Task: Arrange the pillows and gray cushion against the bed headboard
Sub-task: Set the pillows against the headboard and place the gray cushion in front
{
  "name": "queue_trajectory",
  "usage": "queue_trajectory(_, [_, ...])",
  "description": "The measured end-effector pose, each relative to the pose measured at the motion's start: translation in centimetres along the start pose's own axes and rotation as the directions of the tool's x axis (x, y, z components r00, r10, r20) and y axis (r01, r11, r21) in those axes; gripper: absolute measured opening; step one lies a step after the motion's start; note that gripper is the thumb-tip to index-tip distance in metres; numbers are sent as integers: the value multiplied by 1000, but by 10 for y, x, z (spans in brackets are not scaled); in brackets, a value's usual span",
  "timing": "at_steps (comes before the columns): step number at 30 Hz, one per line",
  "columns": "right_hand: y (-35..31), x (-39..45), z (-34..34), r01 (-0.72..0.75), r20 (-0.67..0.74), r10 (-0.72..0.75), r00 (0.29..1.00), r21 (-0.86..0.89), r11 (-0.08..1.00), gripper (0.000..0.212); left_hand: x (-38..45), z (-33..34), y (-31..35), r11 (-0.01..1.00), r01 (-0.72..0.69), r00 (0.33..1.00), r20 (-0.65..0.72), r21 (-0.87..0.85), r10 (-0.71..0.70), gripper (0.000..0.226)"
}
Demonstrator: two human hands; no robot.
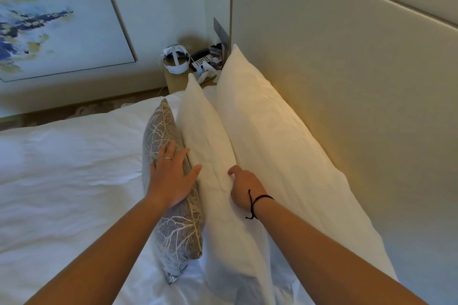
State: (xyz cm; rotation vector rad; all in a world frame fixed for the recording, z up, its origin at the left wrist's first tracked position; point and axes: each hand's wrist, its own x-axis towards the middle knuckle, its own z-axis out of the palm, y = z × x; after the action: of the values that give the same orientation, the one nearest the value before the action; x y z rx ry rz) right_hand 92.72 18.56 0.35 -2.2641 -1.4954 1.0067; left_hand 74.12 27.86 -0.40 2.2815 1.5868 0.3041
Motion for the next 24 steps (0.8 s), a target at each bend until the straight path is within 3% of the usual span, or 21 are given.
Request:
queue_trajectory(7, [-7,33,3,-31,-78,41,996,125,992,37,37,-18,0,984,-153,988,26,94,151,46])
queue_trajectory(11, [-10,35,-4,31,-235,-34,972,-13,999,31,69,-26,26,932,-304,952,32,198,304,35])
queue_trajectory(13, [-7,34,-11,71,-255,-83,963,-56,996,32,86,-24,46,872,-426,905,118,241,409,36])
queue_trajectory(15, [-3,34,-21,101,-252,-116,961,-73,992,33,105,-16,68,772,-562,823,292,297,487,43])
queue_trajectory(17, [0,34,-30,101,-266,-111,957,-51,994,31,123,-5,85,677,-653,745,449,341,493,41])
queue_trajectory(19, [2,34,-37,88,-278,-91,956,-23,996,30,136,8,96,631,-685,711,523,364,470,34])
queue_trajectory(22, [6,34,-38,64,-254,-68,965,-24,998,28,156,11,106,610,-667,725,563,429,397,31])
queue_trajectory(24, [9,35,-36,54,-223,-63,973,-49,997,26,173,8,108,654,-619,751,570,434,333,29])
